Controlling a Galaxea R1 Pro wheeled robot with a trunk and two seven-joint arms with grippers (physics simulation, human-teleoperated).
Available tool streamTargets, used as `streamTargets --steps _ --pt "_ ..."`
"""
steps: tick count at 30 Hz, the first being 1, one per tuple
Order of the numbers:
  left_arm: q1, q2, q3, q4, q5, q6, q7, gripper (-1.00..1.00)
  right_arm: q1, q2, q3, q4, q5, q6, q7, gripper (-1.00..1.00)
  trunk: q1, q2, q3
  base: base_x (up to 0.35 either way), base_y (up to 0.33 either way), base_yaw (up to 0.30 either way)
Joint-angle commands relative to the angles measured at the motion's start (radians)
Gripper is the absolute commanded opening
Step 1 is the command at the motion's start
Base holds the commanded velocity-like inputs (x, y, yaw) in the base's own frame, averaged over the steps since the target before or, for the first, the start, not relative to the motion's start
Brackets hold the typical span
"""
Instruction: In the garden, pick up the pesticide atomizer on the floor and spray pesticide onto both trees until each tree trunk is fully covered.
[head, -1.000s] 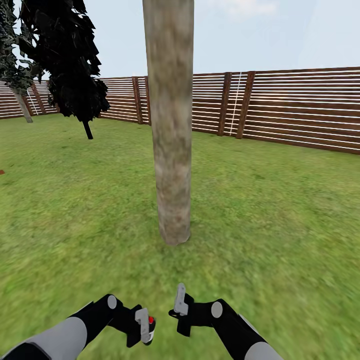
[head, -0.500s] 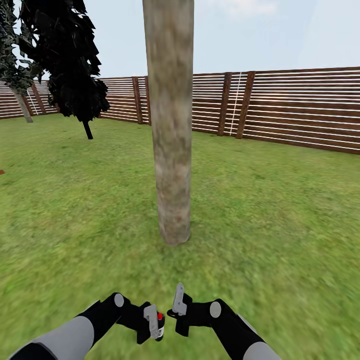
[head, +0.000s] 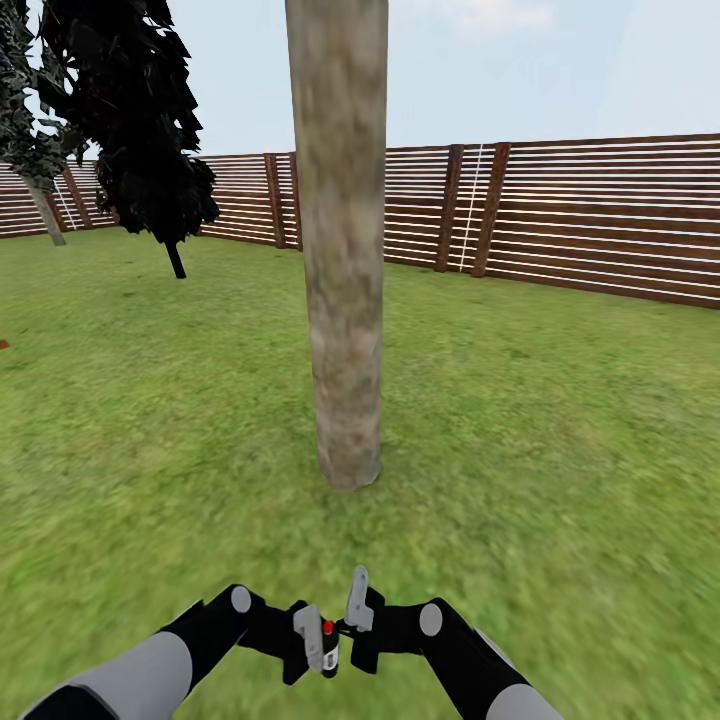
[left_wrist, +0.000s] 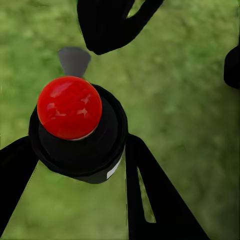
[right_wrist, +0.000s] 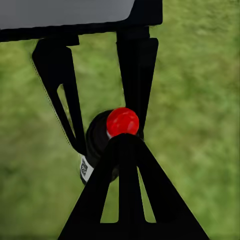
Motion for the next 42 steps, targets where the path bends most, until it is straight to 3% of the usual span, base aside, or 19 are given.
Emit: streamTargets --steps 1,15,18,20,26,29,32,33,35,37,39,41,42 --pt "0.001 0.0 -0.002 0.001 0.011 -0.002 -0.001 -1.0 0.0 0.0 0.0 0.0 0.0 0.0 0.0 -1.0 0.0 0.0 0.0 0.0 0.0 0.0" --pt "0.002 0.002 -0.002 0.003 0.021 -0.004 -0.002 -1.0 0.0 0.0 0.0 0.001 0.0 0.0 0.0 -1.0 0.0 0.0 0.0 0.0 0.0 0.0" --pt "0.003 0.014 -0.005 0.007 0.016 -0.004 -0.002 -1.0 0.0 0.0 0.0 0.001 0.0 0.001 0.0 -1.0 0.0 0.0 0.0 0.0 0.0 0.0" --pt "0.004 0.035 -0.005 0.01 0.014 -0.003 0.0 -1.0 0.0 0.0 0.0 0.001 0.0 0.001 0.0 -1.0 0.0 0.0 0.0 0.0 0.0 0.0" --pt "0.01 0.134 -0.011 0.014 0.012 0.0 0.0 -1.0 0.0 0.0 -0.001 0.006 0.001 0.001 -0.001 -1.0 0.0 0.0 0.0 0.0 0.0 0.0" --pt "0.01 0.201 -0.012 0.016 0.011 0.003 0.002 -1.0 0.0 0.0 -0.005 0.008 0.001 0.001 -0.002 -1.0 0.0 0.0 0.0 0.0 0.0 0.0" --pt "0.012 0.291 -0.009 0.019 0.014 0.005 0.004 -1.0 0.0 -0.004 -0.01 0.01 0.003 0.001 -0.003 -1.0 0.0 0.0 0.0 0.0 0.0 0.0" --pt "0.016 0.316 -0.007 0.019 0.016 0.004 0.004 -1.0 0.0 -0.016 -0.01 0.01 0.003 0.001 -0.003 1.0 0.0 0.0 0.0 0.0 0.0 0.0" --pt "0.043 0.343 -0.004 0.019 0.017 0.004 0.025 -1.0 0.0 -0.048 -0.011 0.01 0.003 0.001 -0.004 1.0 0.0 0.0 0.0 0.0 0.0 0.0" --pt "0.063 0.35 -0.002 0.019 0.023 0.006 0.101 -1.0 0.0 -0.064 -0.012 0.011 0.003 0.001 -0.008 1.0 0.0 0.0 0.0 0.0 0.0 0.0" --pt "0.069 0.349 -0.002 0.02 0.067 0.007 0.176 -1.0 0.001 -0.083 -0.012 0.023 0.004 0.001 -0.016 1.0 0.0 0.0 0.0 0.0 0.0 0.0" --pt "0.07 0.344 0.003 0.049 0.211 0.006 0.232 -1.0 0.003 -0.119 -0.05 0.113 -0.006 -0.002 -0.11 1.0 0.0 0.0 0.0 0.0 0.0 0.0" --pt "0.07 0.342 0.006 0.066 0.294 0.004 0.25 -1.0 0.004 -0.126 -0.093 0.181 -0.017 -0.002 -0.195 1.0 0.0 0.0 0.0 0.0 0.0 0.0"
